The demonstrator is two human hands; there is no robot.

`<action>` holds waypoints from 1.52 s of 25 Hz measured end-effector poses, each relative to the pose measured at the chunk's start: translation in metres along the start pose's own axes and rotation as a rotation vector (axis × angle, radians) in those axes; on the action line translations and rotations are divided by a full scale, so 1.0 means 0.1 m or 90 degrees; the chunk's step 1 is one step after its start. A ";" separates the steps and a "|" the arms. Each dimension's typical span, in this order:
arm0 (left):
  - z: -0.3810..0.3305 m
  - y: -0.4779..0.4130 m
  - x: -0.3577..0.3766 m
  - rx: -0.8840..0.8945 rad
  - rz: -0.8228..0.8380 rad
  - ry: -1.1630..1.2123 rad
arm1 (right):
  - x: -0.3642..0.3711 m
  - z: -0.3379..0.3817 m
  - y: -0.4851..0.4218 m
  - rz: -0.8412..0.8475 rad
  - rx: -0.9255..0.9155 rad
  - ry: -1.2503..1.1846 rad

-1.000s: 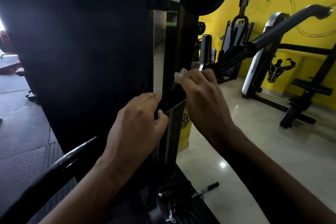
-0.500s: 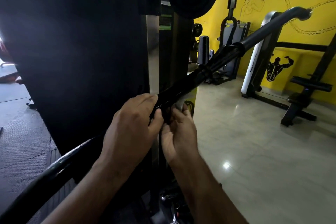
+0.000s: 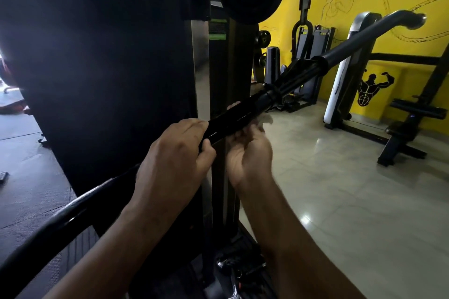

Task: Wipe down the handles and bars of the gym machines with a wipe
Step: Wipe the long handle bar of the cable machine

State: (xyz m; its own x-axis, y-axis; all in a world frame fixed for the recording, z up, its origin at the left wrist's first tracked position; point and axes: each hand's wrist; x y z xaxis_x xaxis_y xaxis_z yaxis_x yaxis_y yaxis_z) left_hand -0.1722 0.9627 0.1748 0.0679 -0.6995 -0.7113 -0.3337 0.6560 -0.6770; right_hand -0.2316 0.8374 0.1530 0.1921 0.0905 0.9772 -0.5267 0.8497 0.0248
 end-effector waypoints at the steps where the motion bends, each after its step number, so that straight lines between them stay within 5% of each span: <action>1: 0.00 0.00 0.00 0.000 -0.002 -0.004 | 0.00 -0.01 0.04 -0.003 -0.029 0.044; 13: 0.00 -0.01 -0.02 -0.004 -0.033 -0.018 | -0.25 0.02 -0.09 0.121 -0.633 0.668; 18: 0.00 -0.01 0.00 0.006 -0.046 -0.035 | -0.11 0.16 -0.16 0.052 -0.653 0.676; 28: 0.01 0.00 0.08 0.002 -0.047 -0.052 | -0.06 0.44 -0.32 0.244 -0.782 0.997; 32: -0.01 -0.01 0.10 0.005 -0.038 -0.049 | 0.19 0.67 -0.33 0.333 -0.872 1.261; 38: -0.14 -0.09 0.10 0.003 -0.007 -0.040 | 0.80 0.94 -0.36 0.589 -0.537 1.575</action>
State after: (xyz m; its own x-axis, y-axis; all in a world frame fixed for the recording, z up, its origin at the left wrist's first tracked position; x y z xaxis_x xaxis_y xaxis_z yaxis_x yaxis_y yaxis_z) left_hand -0.1820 0.9457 0.1767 0.1310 -0.6870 -0.7148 -0.3288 0.6500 -0.6851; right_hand -0.2751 0.7651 0.2499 0.4971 -0.1427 -0.8559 -0.8286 0.2146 -0.5171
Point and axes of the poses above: each hand's wrist, its own y-axis away from the middle knuckle, its own x-axis out of the palm, z = x × y, and after that the axes turned 8 degrees about -y, right-handed
